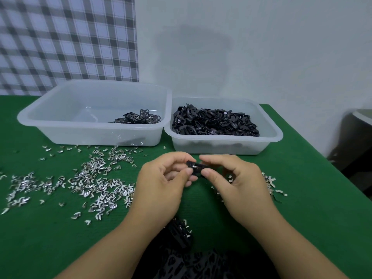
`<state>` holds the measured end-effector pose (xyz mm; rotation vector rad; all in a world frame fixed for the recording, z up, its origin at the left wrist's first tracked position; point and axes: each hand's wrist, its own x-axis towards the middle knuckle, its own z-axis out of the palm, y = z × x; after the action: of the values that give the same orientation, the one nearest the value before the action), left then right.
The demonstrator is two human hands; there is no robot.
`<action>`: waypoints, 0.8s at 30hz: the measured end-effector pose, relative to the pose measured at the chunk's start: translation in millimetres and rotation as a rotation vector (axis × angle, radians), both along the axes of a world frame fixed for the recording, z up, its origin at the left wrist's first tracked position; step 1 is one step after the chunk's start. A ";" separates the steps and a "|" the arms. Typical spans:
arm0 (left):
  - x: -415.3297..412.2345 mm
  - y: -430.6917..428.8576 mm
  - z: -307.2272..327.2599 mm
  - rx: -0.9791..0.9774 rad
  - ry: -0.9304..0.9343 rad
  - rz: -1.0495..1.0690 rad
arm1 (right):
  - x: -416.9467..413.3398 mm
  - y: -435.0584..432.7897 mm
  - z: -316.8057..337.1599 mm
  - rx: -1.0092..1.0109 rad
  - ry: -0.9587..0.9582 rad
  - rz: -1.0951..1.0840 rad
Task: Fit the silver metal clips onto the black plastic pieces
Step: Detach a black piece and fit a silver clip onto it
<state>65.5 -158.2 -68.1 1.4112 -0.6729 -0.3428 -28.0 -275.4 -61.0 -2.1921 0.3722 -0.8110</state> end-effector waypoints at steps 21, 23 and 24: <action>4.3 -1.4 -5.8 0.071 0.090 -0.009 | 12.9 -18.4 41.2 -0.123 0.024 -0.156; 4.4 -1.4 -6.6 0.082 0.093 -0.009 | 29.6 -38.8 58.3 -0.176 0.110 -0.231; 4.2 -1.3 -6.6 0.083 0.098 -0.009 | 39.8 -49.0 64.4 -0.202 0.212 -0.242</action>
<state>69.7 -159.5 -74.7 1.4609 -0.5906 -0.4487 11.9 -324.5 3.4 -2.4632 0.6984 -0.7738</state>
